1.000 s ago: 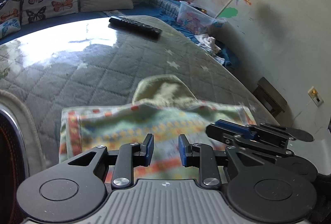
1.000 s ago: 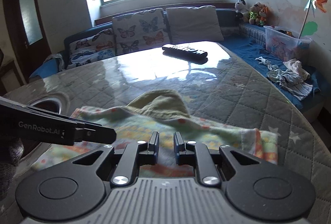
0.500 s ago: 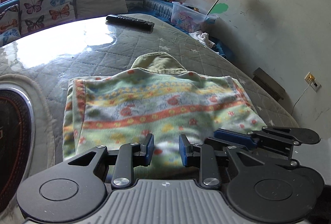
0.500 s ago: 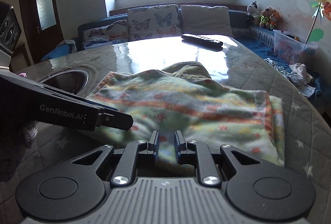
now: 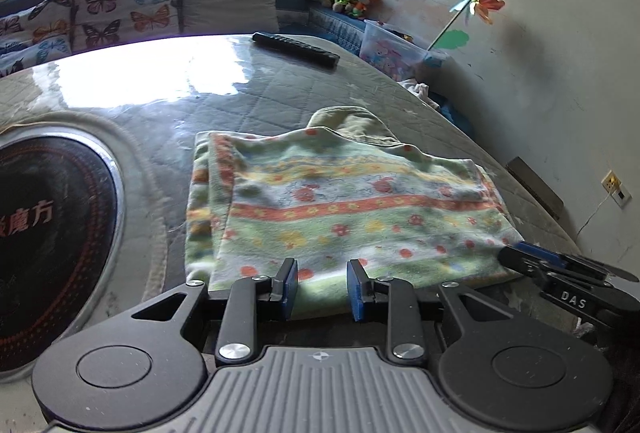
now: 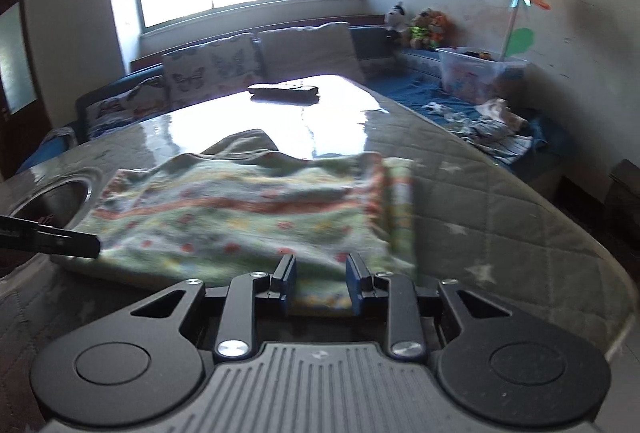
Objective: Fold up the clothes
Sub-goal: 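Lower the folded cloth onto the table and open both grippers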
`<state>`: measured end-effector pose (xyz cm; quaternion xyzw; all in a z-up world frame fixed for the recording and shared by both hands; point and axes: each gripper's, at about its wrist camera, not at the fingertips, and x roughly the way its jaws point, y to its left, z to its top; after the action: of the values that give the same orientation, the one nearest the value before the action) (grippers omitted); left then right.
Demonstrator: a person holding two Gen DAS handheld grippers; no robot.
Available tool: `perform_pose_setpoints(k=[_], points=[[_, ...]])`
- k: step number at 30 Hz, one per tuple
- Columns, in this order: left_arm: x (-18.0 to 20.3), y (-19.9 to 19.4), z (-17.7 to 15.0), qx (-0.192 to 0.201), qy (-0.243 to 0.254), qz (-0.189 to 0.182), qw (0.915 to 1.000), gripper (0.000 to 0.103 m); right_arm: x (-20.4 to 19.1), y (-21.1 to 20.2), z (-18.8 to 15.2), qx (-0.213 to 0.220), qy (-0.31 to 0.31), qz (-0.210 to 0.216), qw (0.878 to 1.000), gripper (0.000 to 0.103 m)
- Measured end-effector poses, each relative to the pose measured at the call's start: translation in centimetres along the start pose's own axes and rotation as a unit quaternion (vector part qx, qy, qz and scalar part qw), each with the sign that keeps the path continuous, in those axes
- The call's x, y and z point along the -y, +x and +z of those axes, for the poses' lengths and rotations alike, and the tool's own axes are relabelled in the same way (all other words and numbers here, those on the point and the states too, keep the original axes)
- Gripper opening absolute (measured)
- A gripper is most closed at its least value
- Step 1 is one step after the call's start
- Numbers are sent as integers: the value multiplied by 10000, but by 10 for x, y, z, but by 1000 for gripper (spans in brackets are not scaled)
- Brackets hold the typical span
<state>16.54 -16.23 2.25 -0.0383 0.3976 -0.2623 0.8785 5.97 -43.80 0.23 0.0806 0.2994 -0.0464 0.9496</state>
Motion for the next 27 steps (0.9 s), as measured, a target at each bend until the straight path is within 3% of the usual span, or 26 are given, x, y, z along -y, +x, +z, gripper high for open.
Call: perform_pose_setpoints(k=[4,7,9,14,15,18,20,22,27], points=[[-1,-5,-3,45,-32,110,9999,31,4,-10,-6,139,91,-85,9998,27],[-3,-10,-7,65,-115,108,9999,32,-1,-15,-8,200,113,-58,9997,41],[-3,-14,-9,83,-131,138,9998,34,-6,-17,-9,224,67,-42,9997,45],[0,-24,-17,122,-95,213,9997,51,-27,-23,-13,267,-185,35,9995,84],[0,-25,-19,122,-91,235,9996,57,-30,-24,-14,272,-208,51,9994,87],[1,-28,-25,118,-83,301,9994,64,-38,-29,-18,281,-270,102,9992,91],[2,-31,-29,134,-65,346,9993,70,-42,-32,-20,259,-280,141,9992,100],[3,-35,-32,181,-27,399,9990,81,-46,-35,-21,261,-326,139,9990,101],[6,-47,-41,313,87,451,9985,95,-57,-40,-26,284,-458,101,9985,103]])
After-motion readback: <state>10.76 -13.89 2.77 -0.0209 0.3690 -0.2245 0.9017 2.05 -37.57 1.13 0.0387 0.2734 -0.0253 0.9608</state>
